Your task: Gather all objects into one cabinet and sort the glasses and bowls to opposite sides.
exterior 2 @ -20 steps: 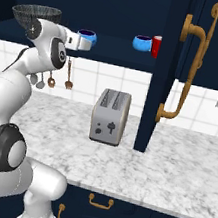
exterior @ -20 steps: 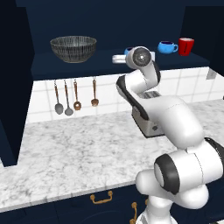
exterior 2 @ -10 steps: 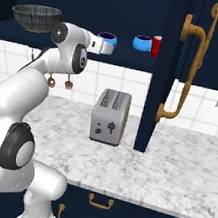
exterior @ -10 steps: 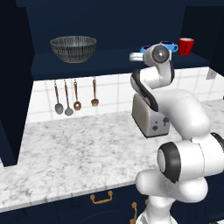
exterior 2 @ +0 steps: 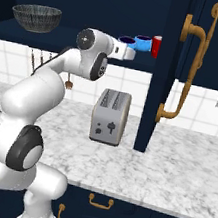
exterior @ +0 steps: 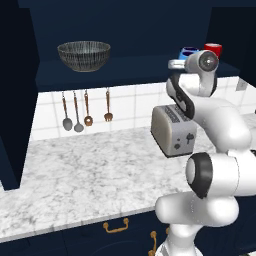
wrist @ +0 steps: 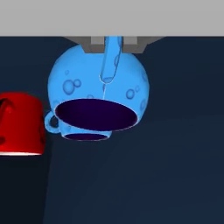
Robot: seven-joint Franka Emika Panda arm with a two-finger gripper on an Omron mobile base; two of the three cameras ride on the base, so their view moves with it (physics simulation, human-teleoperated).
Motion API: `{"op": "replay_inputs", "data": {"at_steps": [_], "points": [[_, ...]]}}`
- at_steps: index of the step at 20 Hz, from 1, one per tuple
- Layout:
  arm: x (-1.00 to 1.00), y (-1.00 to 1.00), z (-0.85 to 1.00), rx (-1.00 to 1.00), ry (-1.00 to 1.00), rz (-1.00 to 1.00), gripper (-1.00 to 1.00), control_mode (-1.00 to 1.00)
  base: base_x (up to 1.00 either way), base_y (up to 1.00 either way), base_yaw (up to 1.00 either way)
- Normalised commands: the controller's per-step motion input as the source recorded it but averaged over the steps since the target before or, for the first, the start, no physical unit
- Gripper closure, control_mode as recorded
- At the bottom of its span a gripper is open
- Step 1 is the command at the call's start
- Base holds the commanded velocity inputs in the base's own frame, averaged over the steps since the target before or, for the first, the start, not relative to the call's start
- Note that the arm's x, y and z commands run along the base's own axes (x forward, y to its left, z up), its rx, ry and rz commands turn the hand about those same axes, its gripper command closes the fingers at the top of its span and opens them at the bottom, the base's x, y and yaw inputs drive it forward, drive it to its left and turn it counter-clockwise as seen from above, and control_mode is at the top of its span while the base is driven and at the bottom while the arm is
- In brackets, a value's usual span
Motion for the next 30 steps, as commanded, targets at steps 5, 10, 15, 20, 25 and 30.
{"op": "replay_inputs", "data": {"at_steps": [5,10,15,20,25,30], "points": [[0.00,-0.57,0.00,0.00,0.00,-0.01,1.00,-1.00,0.00,0.00,0.00],[0.01,-0.43,0.00,0.00,0.01,0.00,1.00,-1.00,0.00,0.00,0.00],[0.00,-0.16,0.00,0.00,0.00,0.00,1.00,-1.00,0.00,0.00,0.00],[0.00,-0.01,0.00,0.00,0.01,0.00,1.00,-1.00,0.00,0.00,0.00],[0.19,0.00,0.00,0.00,0.01,0.00,1.00,-1.00,0.00,0.00,0.00],[0.26,0.00,0.00,0.00,0.02,0.00,1.00,-1.00,0.00,0.00,0.00]]}}
